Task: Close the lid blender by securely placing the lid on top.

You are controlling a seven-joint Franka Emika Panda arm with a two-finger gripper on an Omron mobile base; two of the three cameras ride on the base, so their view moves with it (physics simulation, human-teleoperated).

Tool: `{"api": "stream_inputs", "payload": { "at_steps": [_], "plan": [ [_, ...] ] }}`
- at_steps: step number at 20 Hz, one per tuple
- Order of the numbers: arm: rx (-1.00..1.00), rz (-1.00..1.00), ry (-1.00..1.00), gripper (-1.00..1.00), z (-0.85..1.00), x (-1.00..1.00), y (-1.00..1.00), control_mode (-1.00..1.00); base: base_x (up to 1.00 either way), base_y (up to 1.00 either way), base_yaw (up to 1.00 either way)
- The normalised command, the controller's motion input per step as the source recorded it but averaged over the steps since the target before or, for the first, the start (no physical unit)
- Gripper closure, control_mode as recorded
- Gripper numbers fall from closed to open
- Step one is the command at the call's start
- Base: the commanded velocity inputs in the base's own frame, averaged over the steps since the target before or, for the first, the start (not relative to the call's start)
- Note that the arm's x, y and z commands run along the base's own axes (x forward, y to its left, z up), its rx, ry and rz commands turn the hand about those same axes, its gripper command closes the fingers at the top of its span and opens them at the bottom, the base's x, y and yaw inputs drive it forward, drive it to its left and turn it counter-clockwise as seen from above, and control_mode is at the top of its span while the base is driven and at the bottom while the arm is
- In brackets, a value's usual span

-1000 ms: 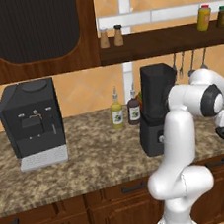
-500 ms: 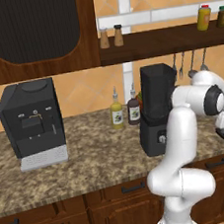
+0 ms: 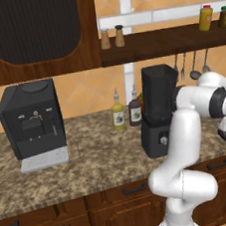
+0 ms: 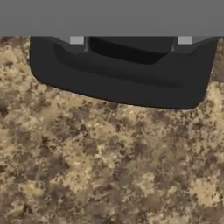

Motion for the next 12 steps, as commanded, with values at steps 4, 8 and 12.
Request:
{"api": "stream_inputs", "payload": {
  "at_steps": [4, 8, 12],
  "plan": [
    [0.02, -0.02, -0.07, 1.0, 0.23, -0.45, 0.04, -1.0, 0.0, 0.0, 0.0],
    [0.0, -0.1, -0.1, 1.0, 1.0, -0.63, 0.32, -1.0, 0.0, 0.0, 0.0],
    [0.0, -0.08, -0.06, 1.0, 1.0, -0.48, 0.68, -1.0, 0.0, 0.0, 0.0]
  ]
}}
